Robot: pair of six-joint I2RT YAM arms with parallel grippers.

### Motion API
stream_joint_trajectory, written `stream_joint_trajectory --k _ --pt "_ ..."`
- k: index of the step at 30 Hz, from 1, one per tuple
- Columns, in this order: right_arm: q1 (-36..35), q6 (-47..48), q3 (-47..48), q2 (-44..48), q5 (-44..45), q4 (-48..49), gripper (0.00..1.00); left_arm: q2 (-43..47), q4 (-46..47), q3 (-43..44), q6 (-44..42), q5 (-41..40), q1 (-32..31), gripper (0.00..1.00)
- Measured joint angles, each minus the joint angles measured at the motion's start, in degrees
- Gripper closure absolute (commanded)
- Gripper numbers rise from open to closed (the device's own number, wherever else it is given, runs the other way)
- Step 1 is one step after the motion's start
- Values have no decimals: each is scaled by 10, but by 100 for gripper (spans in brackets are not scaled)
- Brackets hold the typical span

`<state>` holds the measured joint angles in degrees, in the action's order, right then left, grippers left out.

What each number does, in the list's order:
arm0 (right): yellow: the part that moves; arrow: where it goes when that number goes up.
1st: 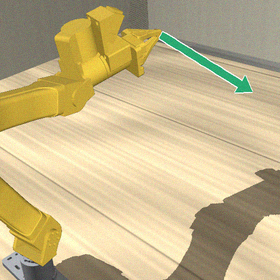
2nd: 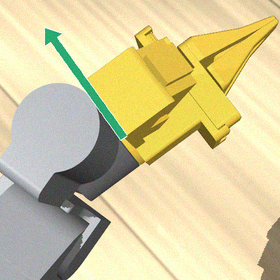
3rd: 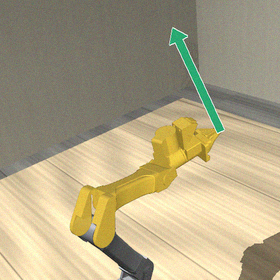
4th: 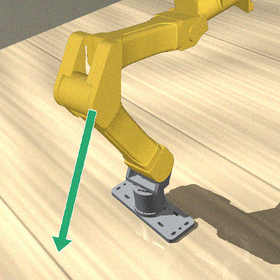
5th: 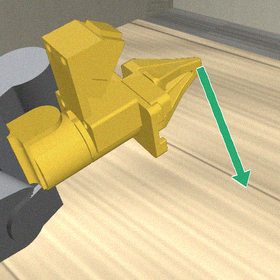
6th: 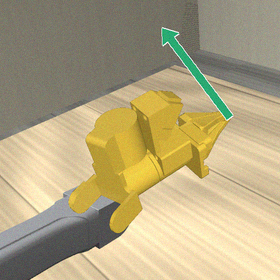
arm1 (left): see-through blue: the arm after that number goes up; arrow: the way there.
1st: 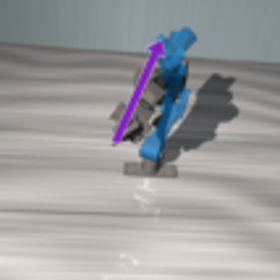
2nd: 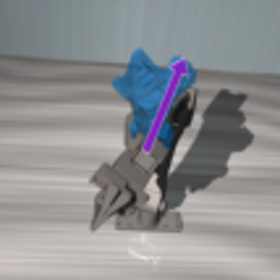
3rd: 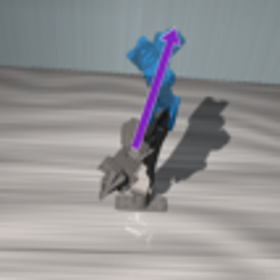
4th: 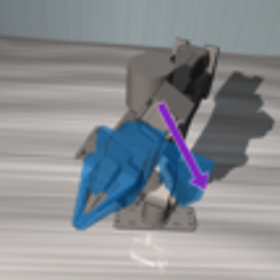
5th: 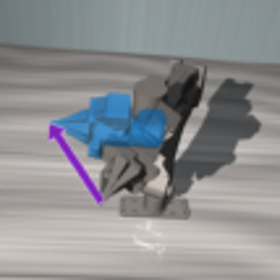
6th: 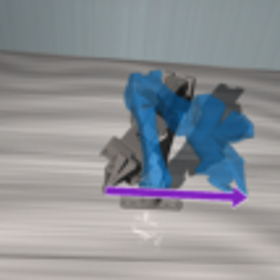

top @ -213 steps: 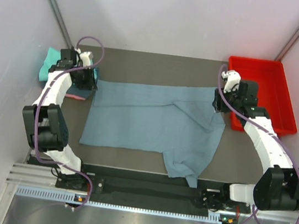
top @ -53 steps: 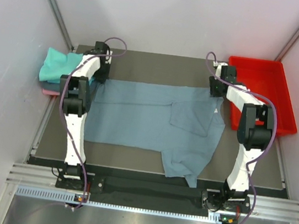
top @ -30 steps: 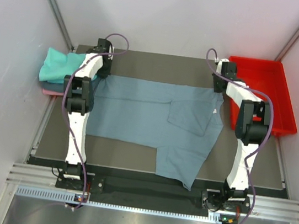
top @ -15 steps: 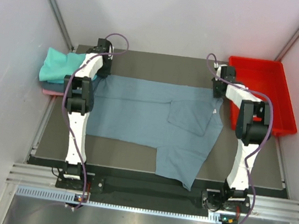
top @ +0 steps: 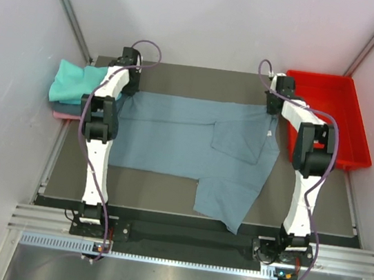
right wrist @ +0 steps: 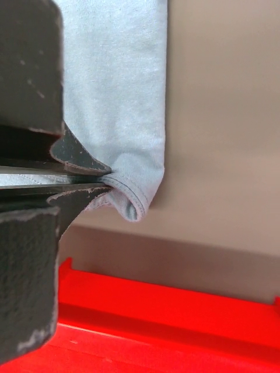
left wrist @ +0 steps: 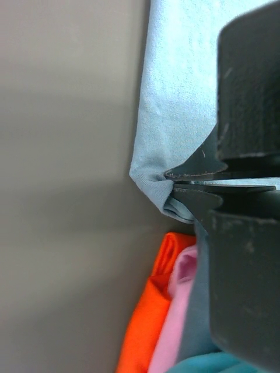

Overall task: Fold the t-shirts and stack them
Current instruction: Fold the tshirt

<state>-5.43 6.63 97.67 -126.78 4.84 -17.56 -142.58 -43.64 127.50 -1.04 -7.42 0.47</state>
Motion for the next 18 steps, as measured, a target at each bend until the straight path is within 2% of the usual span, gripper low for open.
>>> stream_joint_trajectory --k 11,12,13,14,15,16,17,18 --pt "0 4 79 -47 7 22 100 -44 30 67 -5 -12 -2 100" --pt "0 4 85 -49 7 22 100 -47 33 70 -5 -13 -2 99" --pt "0 4 90 -52 8 23 100 -50 36 74 -5 -17 -3 94" --pt "0 4 96 -55 8 26 94 -51 40 75 -5 -21 -3 87" --pt "0 4 102 -59 8 29 85 -51 42 75 -5 -26 -4 62" --pt "0 2 105 -61 9 32 74 -51 44 75 -9 -30 -5 54" --pt "0 2 105 -62 10 33 53 -51 46 76 -10 -39 -7 48" --pt "0 0 105 -62 12 35 46 -51 49 78 -13 -44 -11 44"
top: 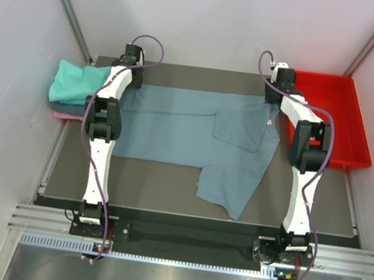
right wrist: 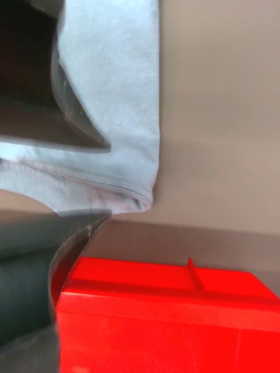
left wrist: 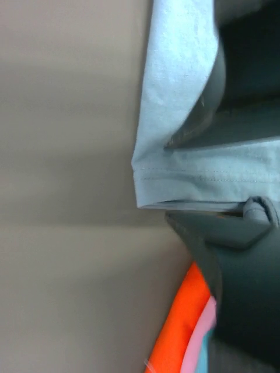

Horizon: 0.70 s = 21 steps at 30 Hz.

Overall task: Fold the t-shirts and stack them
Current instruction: Fold the tshirt

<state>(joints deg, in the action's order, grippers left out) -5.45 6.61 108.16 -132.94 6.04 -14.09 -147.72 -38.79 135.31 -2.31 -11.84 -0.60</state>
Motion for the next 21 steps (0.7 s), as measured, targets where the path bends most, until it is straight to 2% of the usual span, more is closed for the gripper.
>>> stream_joint_trajectory --k 1,2,3,7,10,13,14,17,21 --pt "1 4 1 0 3 2 41 2 2 1 -3 -6 -2 38" --pt "1 7 2 0 4 4 30 3 3 1 -4 -9 -3 37" --pt "1 6 2 2 4 5 25 8 2 1 -4 -9 -7 37" --pt "3 13 -10 37 0 -2 18 58 2 -3 3 12 -21 35" --pt "3 14 -46 111 -24 -12 19 139 15 -36 9 41 -28 36" --pt "1 35 -113 232 -90 -29 28 270 47 -125 9 93 -31 41" --pt "-2 52 -144 279 -115 -36 32 318 54 -160 9 108 -31 41" --pt "-16 117 -240 405 -179 -71 32 438 76 -267 6 136 -30 40" --pt "-64 217 -366 519 -240 -154 34 521 89 -401 2 137 -29 39"
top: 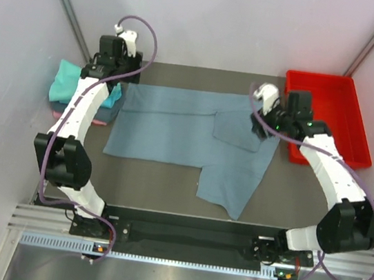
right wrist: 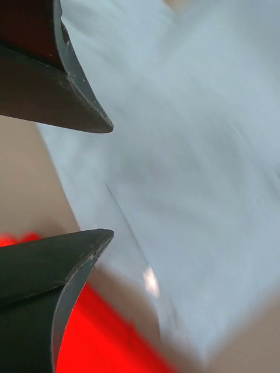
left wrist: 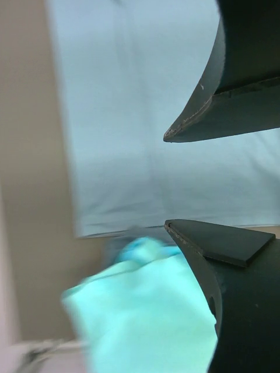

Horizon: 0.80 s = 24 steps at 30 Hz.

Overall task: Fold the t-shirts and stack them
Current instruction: Fold the tshirt

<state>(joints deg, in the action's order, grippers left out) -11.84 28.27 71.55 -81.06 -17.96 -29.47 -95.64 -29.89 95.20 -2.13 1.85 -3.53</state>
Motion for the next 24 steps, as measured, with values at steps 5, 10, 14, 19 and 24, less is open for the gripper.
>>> stream_joint_trajectory --k 5,10,14,19,24 --pt "-75 73 -105 58 -40 -121 39 0 -12 -114 1 -30 2 39" --pt "-158 122 -169 117 -47 -197 43 1 -15 -136 -2 -47 9 39" --pt "-220 145 -224 158 -39 -203 44 7 -10 -144 -5 -57 18 39" --pt "-301 159 -303 179 -18 -197 46 8 -11 -158 -6 -61 27 40" --pt "-350 159 -329 179 -5 -195 51 8 -12 -158 -7 -63 28 40"
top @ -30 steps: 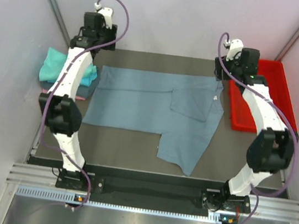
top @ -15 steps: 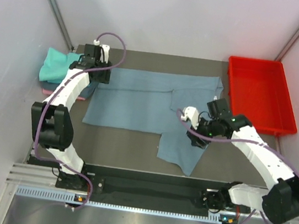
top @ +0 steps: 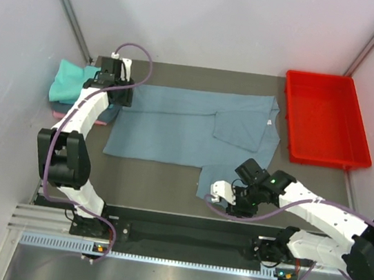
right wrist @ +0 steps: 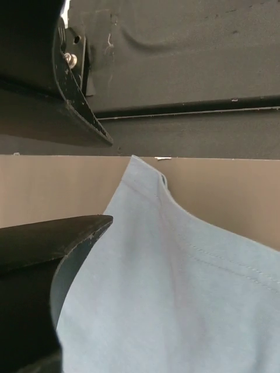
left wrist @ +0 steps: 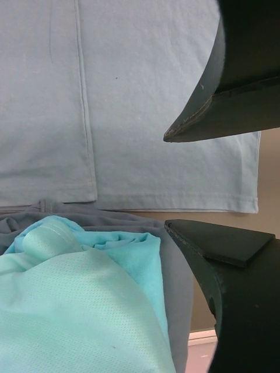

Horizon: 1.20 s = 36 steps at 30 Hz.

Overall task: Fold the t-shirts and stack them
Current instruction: Fold the tshirt

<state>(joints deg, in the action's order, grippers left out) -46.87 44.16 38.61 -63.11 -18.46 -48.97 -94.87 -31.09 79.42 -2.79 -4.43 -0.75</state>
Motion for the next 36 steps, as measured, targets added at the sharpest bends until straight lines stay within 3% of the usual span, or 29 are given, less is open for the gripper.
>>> stream_joint_trajectory --k 8,36 --pt "-27 7 0 -10 15 16 55 -7 -4 24 2 -4 0 40" --pt "-75 24 -13 -68 28 35 53 -13 -5 33 22 8 80 40"
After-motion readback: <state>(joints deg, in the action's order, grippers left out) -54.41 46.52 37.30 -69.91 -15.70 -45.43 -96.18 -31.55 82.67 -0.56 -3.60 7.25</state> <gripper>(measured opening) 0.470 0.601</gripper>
